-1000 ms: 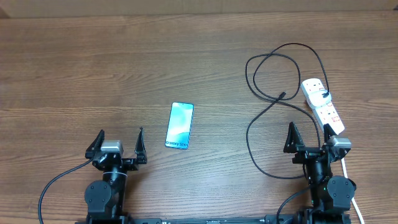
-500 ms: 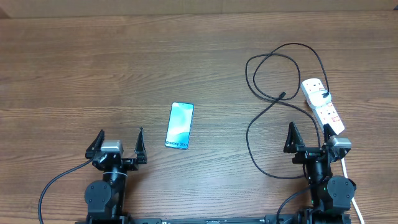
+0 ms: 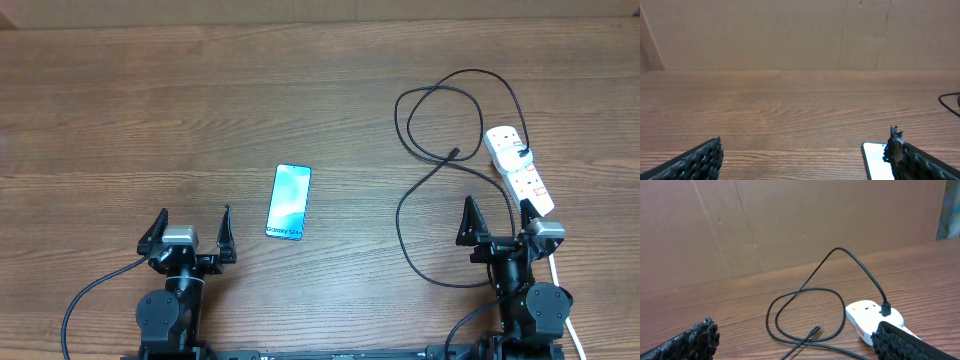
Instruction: Plug charger to phone and switch on socket
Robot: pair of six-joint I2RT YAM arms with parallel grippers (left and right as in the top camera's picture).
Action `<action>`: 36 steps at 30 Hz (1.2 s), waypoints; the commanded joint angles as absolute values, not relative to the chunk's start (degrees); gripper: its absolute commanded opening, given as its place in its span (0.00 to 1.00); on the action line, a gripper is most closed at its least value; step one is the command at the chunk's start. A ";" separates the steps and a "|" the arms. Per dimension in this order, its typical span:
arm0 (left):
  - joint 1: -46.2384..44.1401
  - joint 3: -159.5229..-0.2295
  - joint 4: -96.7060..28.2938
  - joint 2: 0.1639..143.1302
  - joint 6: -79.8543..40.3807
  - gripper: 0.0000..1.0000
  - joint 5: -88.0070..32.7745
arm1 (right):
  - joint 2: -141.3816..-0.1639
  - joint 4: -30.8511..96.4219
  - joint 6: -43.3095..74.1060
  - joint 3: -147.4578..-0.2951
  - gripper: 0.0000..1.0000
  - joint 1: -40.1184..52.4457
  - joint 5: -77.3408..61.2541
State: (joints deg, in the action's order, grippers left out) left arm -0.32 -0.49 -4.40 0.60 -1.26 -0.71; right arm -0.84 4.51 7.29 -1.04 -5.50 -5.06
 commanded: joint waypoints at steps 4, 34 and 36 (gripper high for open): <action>0.08 -0.27 -2.72 0.25 4.40 1.00 4.82 | -0.16 4.36 7.44 -0.45 1.00 -5.43 -4.54; 0.08 -11.90 5.45 0.54 -24.69 0.99 2.00 | -0.16 4.36 7.44 -0.45 1.00 -5.43 -4.54; 0.08 -14.48 5.13 1.30 -24.71 0.99 1.80 | -0.16 4.36 7.44 -0.45 1.00 -5.43 -4.54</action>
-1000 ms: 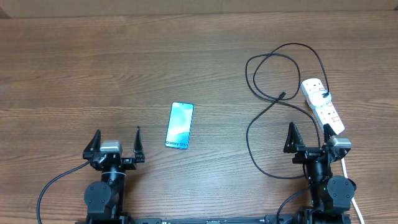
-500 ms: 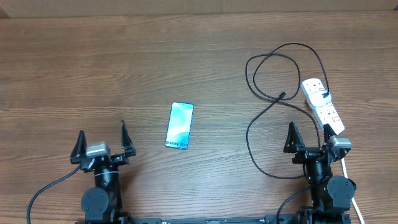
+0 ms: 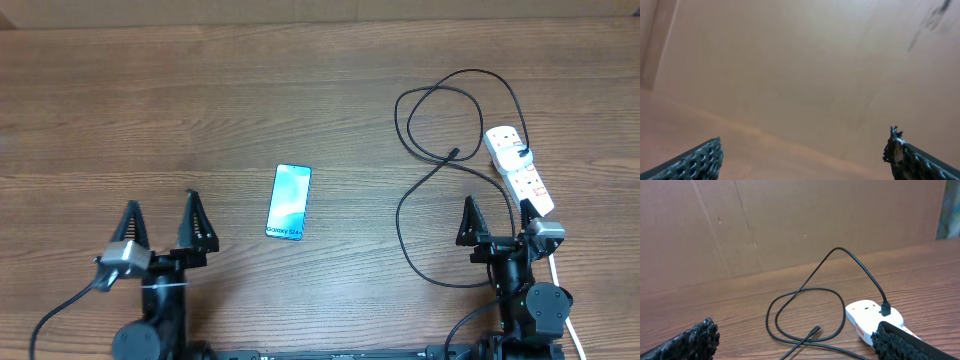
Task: Plug charger to phone and switch on socket
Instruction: 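Move the left gripper over the smartphone and grasp it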
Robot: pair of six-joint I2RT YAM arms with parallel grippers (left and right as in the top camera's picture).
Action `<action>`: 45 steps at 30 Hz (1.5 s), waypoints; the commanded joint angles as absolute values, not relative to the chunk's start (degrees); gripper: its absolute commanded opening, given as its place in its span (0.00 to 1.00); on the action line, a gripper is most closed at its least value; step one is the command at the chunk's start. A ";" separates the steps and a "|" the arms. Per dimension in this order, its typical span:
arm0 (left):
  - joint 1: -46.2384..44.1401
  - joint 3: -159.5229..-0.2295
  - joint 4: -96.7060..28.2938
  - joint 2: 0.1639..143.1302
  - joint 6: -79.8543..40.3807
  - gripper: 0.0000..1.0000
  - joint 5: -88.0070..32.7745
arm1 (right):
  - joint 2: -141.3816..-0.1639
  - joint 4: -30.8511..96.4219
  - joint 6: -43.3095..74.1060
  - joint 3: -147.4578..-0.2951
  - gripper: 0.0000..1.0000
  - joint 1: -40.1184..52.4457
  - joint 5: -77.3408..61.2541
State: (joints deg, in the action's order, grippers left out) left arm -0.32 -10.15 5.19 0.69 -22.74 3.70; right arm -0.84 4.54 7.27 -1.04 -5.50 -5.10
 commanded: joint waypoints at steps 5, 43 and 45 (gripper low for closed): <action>0.08 -20.12 5.52 6.17 -27.77 1.00 1.65 | -0.16 4.36 7.44 -0.45 1.00 -5.43 -4.54; -2.26 -67.77 -17.28 90.00 -29.74 0.99 -52.97 | -0.16 4.36 7.44 -0.45 1.00 -5.43 -4.54; -2.46 -67.77 -18.20 91.92 -26.76 1.00 -52.99 | -0.16 4.36 7.44 -0.45 1.00 -5.43 -4.54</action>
